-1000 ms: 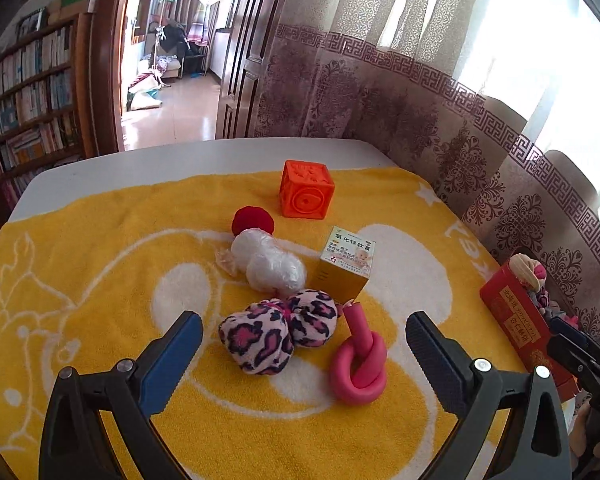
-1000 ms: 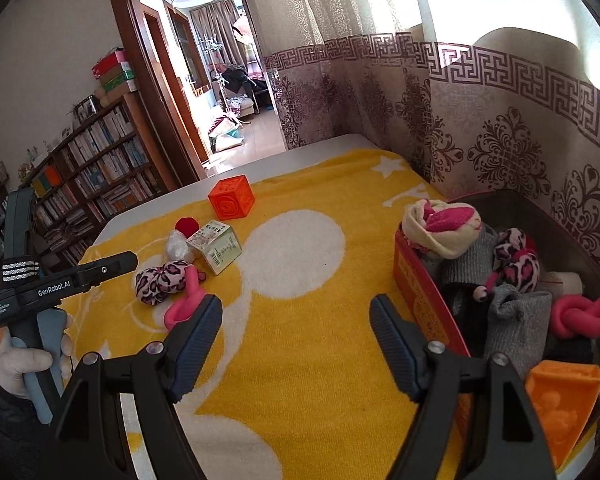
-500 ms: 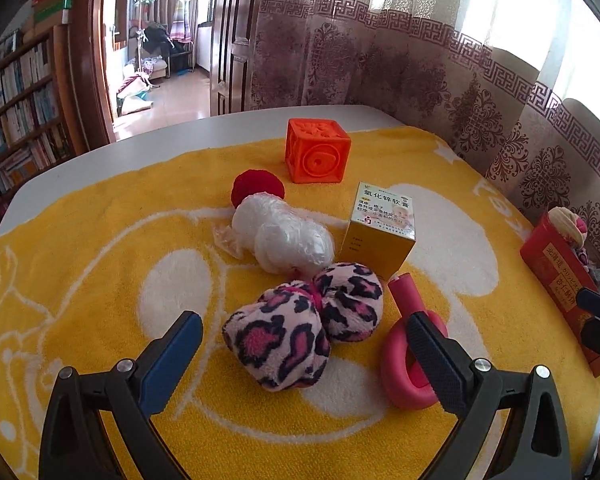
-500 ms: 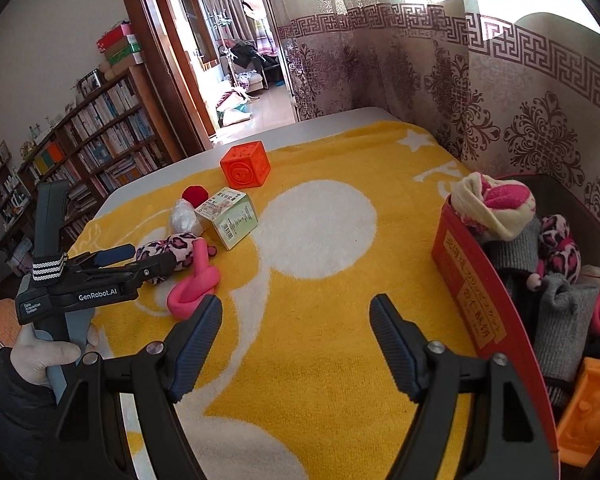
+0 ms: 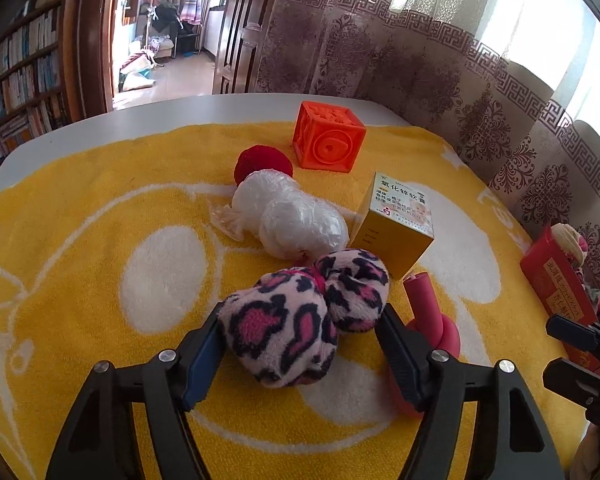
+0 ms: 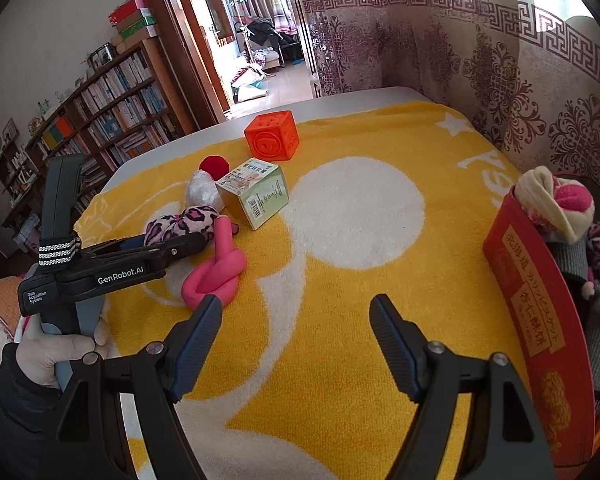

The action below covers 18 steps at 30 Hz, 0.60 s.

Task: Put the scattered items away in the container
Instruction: 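Grasp the leopard-print plush with the left gripper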

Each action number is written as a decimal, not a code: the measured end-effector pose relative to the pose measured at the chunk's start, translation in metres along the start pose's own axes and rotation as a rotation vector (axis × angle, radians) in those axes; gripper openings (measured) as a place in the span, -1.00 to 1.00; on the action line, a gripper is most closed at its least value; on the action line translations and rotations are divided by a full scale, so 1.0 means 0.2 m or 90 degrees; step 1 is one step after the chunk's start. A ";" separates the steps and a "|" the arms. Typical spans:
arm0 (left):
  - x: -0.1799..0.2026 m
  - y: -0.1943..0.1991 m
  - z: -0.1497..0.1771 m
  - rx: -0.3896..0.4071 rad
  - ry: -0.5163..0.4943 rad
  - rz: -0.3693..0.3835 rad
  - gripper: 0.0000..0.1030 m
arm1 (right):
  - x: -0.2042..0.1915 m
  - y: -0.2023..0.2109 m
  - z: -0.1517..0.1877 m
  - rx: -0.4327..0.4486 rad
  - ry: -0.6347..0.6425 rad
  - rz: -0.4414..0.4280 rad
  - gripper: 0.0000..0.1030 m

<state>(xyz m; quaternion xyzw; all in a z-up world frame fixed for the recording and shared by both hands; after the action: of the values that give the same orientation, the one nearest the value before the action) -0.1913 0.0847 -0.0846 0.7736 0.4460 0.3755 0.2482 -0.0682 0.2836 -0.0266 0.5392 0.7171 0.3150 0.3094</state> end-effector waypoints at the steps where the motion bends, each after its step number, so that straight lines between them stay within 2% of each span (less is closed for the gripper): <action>1: 0.00 0.01 -0.01 0.009 0.004 0.002 0.25 | -0.01 -0.01 0.00 -0.002 0.003 0.000 0.54; 7: -0.04 0.14 -0.07 0.066 0.036 0.016 0.25 | -0.11 -0.09 -0.02 -0.023 0.031 -0.006 0.54; 13: -0.06 0.17 -0.09 0.081 0.058 0.033 0.25 | -0.22 -0.21 -0.04 -0.053 0.057 -0.014 0.54; 18: -0.07 0.17 -0.09 0.078 0.073 0.044 0.25 | -0.31 -0.29 -0.04 -0.062 0.088 -0.001 0.54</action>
<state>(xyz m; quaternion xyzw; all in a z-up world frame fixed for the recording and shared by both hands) -0.1924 0.0568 -0.0550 0.7795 0.4548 0.3993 0.1614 -0.0943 0.2108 -0.0597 0.4999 0.7209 0.3862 0.2852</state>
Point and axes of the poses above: each gripper's, at about its wrist camera, not at the fingertips, and y roughly against the way its jaws point, x to its right, z to its underside, the point moved 9 cm from there along -y, roughly the way its jaws point, and after that the axes turned 8 degrees about z, right-handed, at the moved point
